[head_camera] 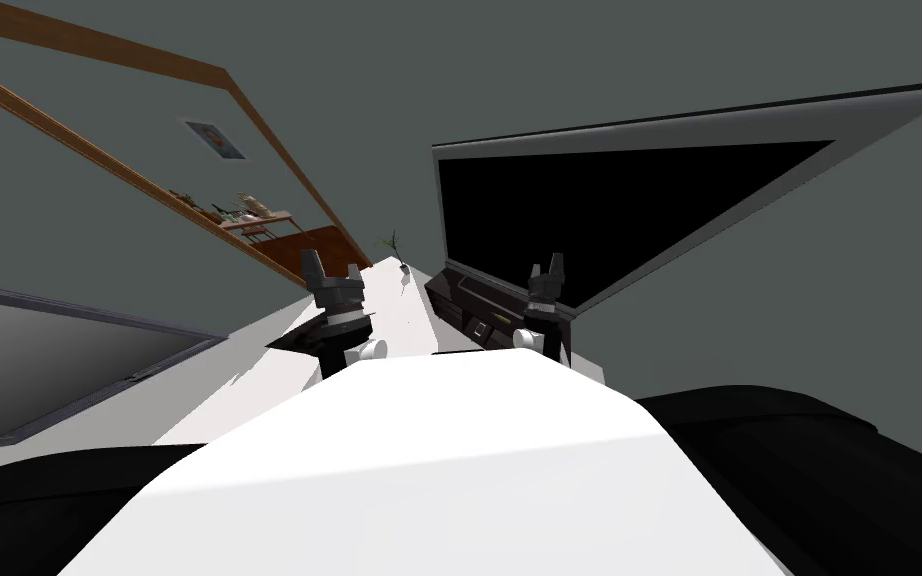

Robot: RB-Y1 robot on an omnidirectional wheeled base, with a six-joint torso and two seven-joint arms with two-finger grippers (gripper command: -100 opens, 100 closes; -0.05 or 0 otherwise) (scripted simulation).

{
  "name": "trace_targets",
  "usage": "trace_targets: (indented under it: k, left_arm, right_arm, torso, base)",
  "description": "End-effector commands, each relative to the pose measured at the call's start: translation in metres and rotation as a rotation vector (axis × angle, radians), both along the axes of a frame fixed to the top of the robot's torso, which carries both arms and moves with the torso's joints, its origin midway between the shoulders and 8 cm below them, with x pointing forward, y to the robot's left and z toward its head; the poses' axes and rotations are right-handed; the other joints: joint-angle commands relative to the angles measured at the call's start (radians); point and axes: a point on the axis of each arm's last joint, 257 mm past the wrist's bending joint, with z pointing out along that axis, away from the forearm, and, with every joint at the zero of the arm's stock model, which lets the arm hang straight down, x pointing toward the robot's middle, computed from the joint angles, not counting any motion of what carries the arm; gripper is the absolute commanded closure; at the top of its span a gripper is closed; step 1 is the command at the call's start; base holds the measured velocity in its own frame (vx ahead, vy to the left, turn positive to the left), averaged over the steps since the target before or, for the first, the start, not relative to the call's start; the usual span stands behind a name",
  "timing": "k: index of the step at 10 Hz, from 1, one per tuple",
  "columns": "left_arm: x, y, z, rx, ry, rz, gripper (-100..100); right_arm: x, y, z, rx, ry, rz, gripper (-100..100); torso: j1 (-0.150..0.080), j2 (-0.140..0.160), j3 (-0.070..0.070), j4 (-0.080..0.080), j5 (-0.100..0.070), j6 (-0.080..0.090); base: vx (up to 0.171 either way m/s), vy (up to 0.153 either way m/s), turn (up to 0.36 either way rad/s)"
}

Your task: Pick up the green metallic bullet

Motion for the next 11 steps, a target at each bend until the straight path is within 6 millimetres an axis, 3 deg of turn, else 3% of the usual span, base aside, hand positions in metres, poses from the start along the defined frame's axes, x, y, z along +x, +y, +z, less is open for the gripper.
trace_targets:
  k: [1, 4, 7, 8, 10, 11]
  left_arm:
    - [0.000, 0.000, 0.000, 0.000, 0.000, 0.000, 0]
    - [0.000, 0.000, 0.000, 0.000, 0.000, 0.000, 0]
    - [0.000, 0.000, 0.000, 0.000, 0.000, 0.000, 0]
    - [0.000, 0.000, 0.000, 0.000, 0.000, 0.000, 0]
    - [0.000, 0.000, 0.000, 0.000, 0.000, 0.000, 0]
    - [0.000, 0.000, 0.000, 0.000, 0.000, 0.000, 0]
  right_arm:
    - [0.004, 0.005, -0.005, -0.043, 0.022, 0.021, -100]
    - [0.012, 0.012, -0.019, -0.113, 0.065, 0.052, -100]
    - [0.025, 0.022, -0.053, -0.225, 0.154, 0.093, -100]
    - [0.025, 0.022, -0.052, -0.239, 0.156, 0.098, -100]
    - [0.033, 0.025, -0.082, -0.320, 0.227, 0.120, -100]
    - [0.033, 0.025, -0.082, -0.335, 0.230, 0.125, -100]
  torso:
    - [0.000, 0.000, 0.000, 0.000, 0.000, 0.000]
    - [-0.001, -0.001, 0.000, 0.000, 0.000, 0.000]
    - [-0.001, -0.001, 0.000, 0.000, 0.000, 0.000]
    - [-0.001, -0.001, 0.000, 0.000, 0.000, 0.000]
    - [-0.001, -0.001, -0.001, 0.000, 0.000, 0.000]
    - [-0.001, -0.001, -0.001, 0.000, 0.000, 0.000]
  base:
    - [0.003, 0.000, 0.051]
    - [0.007, -0.005, 0.064]
    - [0.007, -0.008, 0.115]
    - [0.008, -0.011, 0.040]
    - [0.010, -0.012, 0.134]
    - [0.009, -0.012, 0.063]
